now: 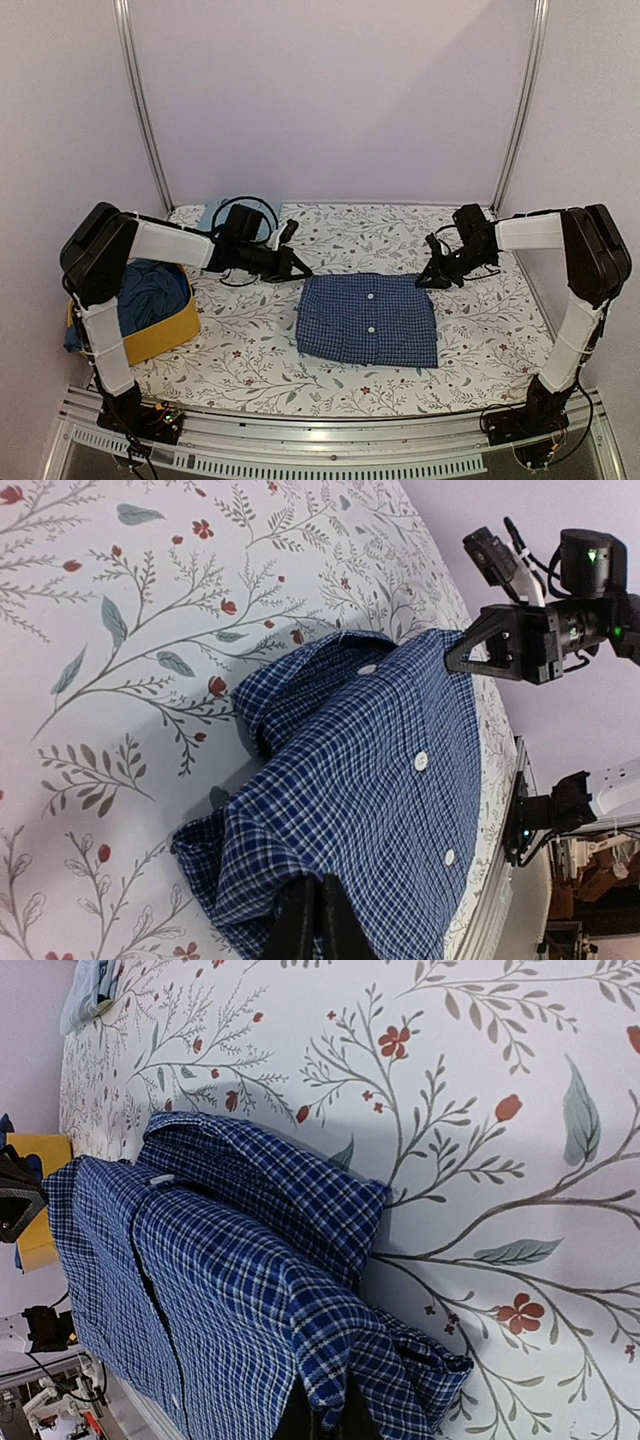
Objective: Fold and stack the mixed laundry pile
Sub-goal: Smooth out the square-folded shirt at the center of the board.
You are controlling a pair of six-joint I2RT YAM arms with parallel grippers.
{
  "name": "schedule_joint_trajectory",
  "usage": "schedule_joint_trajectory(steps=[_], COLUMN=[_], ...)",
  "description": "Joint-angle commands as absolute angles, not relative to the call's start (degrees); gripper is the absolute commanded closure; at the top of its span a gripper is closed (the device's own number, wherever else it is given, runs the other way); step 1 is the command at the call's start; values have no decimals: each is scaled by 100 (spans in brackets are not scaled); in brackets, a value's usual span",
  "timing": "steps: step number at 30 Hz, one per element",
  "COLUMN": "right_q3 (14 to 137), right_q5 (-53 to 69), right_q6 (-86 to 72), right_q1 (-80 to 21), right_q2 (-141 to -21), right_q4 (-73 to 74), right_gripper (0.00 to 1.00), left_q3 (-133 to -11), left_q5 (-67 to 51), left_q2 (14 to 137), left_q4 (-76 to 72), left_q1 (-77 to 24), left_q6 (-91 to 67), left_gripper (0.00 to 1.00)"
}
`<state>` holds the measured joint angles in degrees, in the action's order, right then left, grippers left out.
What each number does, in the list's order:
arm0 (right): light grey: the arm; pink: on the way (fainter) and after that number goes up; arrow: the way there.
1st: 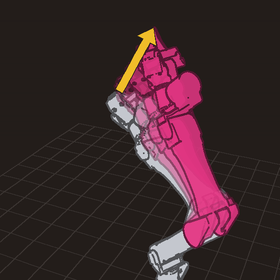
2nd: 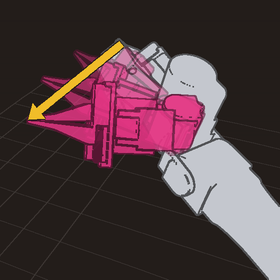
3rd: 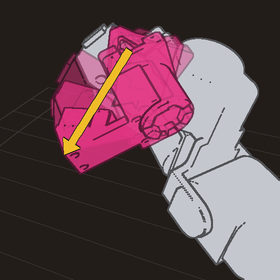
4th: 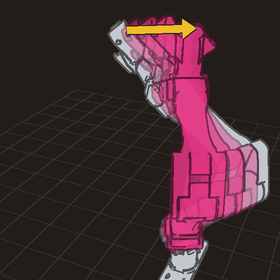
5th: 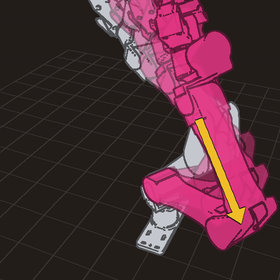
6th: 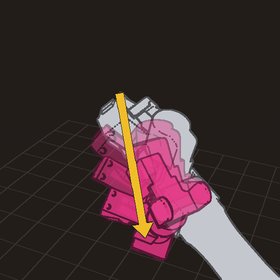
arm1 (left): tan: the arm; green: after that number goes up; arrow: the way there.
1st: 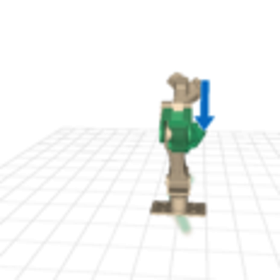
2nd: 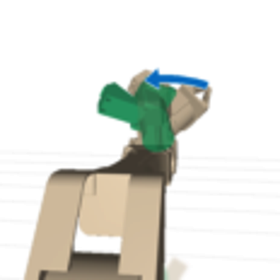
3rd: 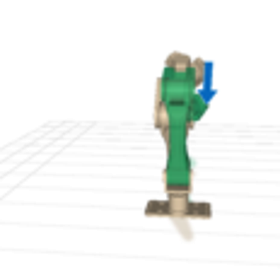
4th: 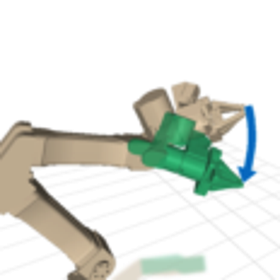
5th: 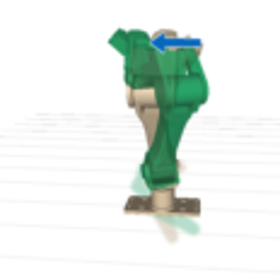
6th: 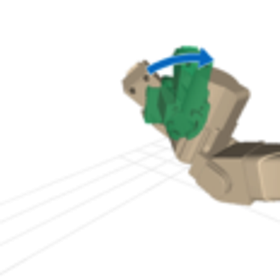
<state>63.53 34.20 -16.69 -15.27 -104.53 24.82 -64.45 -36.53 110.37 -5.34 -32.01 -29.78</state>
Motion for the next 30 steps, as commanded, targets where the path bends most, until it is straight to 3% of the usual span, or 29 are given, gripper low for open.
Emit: schedule_joint_trajectory(steps=[1,13,14,16,17,18,19,22,24,30], right_q3=[6462,6788,6845,6978,7041,7084,7118,7170,7025,6434], right_q5=[3266,3322,3333,3435,3513,3632,3693,3864,3846,3327], right_q6=[-1607,-1419,-1423,-1425,-1420,-1416,-1436,-1554,-1672,-1754], right_q1=[-1189,-1141,-1136,-1142,-1140,-1138,-1134,-1072,-1027,-1010], right_q2=[-10651,-12081,-12085,-12064,-12027,-11935,-11751,-11154,-10783,-10087], right_q4=[2345,2075,2087,2156,2202,2248,2280,2453,2505,3049], right_gripper=[100,100,100,99,91,76,67,51,43,31], left_q3=[-6505,-7390,-7444,-7320,-7178,-6988,-6760,-6420,-6213,-5635], left_q5=[-3411,-2343,-2275,-2339,-2391,-2418,-2483,-2656,-2723,-2960], left_q2=[11032,12405,12413,12233,12057,11832,11618,11000,10747,10511], left_q4=[-1014,-260,-136,-167,-310,-511,-619,-627,-553,-560], left_q1=[-3254,-3253,-3254,-3240,-3232,-3214,-3197,-3169,-3178,-3299], left_q6=[-2979,-2923,-2892,-2858,-2859,-2873,-2874,-2814,-2835,-3195], left_gripper=[100,100,94,66,55,47,38,24,21,21])
